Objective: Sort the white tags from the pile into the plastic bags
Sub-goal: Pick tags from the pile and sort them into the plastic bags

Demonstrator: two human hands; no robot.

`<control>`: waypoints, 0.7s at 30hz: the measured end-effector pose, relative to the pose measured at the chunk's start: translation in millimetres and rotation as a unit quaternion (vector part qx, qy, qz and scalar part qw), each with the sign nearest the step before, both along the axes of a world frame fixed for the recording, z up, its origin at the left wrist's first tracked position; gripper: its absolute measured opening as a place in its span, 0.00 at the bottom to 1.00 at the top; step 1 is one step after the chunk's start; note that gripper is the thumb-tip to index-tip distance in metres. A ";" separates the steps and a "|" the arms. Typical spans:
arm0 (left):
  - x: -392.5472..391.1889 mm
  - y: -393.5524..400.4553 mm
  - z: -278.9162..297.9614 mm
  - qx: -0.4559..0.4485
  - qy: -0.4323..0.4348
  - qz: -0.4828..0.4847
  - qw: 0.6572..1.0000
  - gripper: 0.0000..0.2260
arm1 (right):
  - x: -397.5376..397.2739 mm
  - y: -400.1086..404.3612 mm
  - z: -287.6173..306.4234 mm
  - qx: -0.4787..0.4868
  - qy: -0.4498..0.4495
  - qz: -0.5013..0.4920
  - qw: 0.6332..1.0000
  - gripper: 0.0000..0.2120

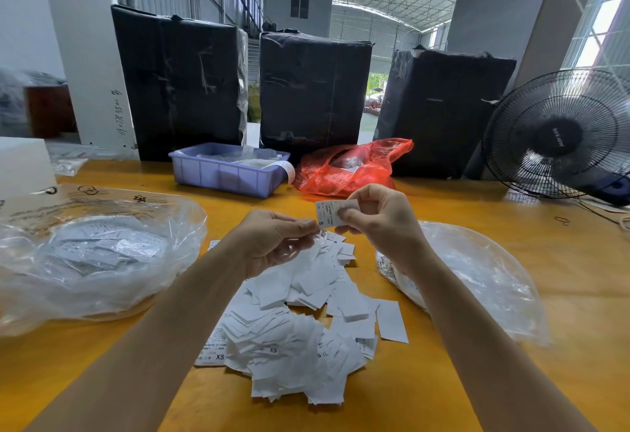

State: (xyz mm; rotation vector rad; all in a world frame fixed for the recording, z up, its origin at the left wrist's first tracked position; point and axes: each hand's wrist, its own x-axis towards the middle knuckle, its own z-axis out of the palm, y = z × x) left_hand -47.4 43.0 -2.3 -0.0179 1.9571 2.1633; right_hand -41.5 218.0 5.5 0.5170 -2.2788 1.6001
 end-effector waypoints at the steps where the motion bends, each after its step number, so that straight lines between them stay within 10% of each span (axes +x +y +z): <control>1: 0.3 0.0 -0.1 0.001 0.001 -0.002 1.000 0.07 | 0.1 0.1 -0.4 0.000 0.003 -0.001 1.000 0.07; 21: 2.1 -1.0 0.1 0.022 -0.005 -0.011 1.000 0.12 | -1.6 -0.7 -2.1 -0.009 0.013 0.011 1.000 0.05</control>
